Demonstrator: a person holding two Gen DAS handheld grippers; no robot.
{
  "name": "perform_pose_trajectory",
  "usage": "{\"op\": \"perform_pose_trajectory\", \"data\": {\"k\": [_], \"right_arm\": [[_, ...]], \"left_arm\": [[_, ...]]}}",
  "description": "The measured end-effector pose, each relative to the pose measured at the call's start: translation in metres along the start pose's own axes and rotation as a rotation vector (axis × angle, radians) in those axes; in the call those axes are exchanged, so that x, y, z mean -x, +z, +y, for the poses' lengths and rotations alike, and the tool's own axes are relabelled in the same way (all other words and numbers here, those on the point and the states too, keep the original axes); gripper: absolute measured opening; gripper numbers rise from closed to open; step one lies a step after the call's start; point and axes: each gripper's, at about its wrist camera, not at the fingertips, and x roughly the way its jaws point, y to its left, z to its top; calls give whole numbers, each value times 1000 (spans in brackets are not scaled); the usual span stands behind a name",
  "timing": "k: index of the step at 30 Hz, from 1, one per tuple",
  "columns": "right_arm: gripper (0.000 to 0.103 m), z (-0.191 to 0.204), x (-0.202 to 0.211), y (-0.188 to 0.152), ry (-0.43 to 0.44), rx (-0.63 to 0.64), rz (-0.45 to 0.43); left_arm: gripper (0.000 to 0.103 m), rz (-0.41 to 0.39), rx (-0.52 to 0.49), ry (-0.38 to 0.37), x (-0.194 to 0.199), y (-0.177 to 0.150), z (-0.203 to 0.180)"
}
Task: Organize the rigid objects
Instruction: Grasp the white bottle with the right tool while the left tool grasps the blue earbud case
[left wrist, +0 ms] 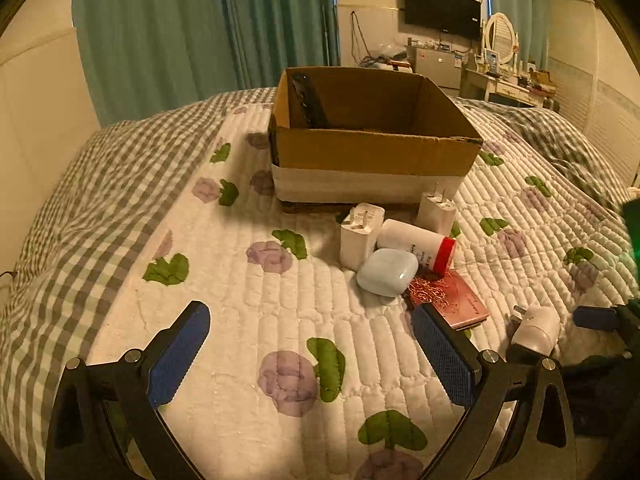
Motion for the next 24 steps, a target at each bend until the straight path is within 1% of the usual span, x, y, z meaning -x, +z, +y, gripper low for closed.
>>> {"op": "perform_pose_trajectory", "data": {"k": [3, 5, 6, 7, 8, 9, 10, 11, 13, 16, 21, 24], "right_arm": [[93, 1, -13, 4, -10, -11, 34], [90, 5, -23, 5, 1, -2, 61], [83, 6, -25, 6, 8, -1, 61], [73, 7, -26, 6, 10, 0, 56], [69, 8, -26, 7, -2, 5, 38], [59, 8, -25, 8, -7, 8, 28], [57, 6, -22, 9, 0, 5, 12], [57, 4, -19, 10, 16, 3, 4], [57, 3, -13, 11, 18, 18, -15], [56, 3, 1, 15, 29, 50, -76], [56, 4, 26, 34, 73, 89, -151], [56, 3, 34, 49, 91, 121, -167]], "left_arm": [[103, 2, 2, -2, -1, 0, 0], [103, 5, 2, -3, -1, -1, 1], [103, 7, 5, -3, -2, -1, 2], [103, 8, 7, -7, -3, -1, 3], [103, 11, 13, -10, -3, 0, 4], [103, 14, 19, -10, -4, 0, 6], [103, 19, 25, -12, -5, 0, 7], [103, 25, 30, -16, -6, 1, 8], [103, 32, 36, -22, -6, 1, 9], [103, 37, 38, -26, -5, 4, 9], [103, 51, 18, -30, -9, 13, 2], [103, 88, 33, -72, -21, 19, -4]]}}
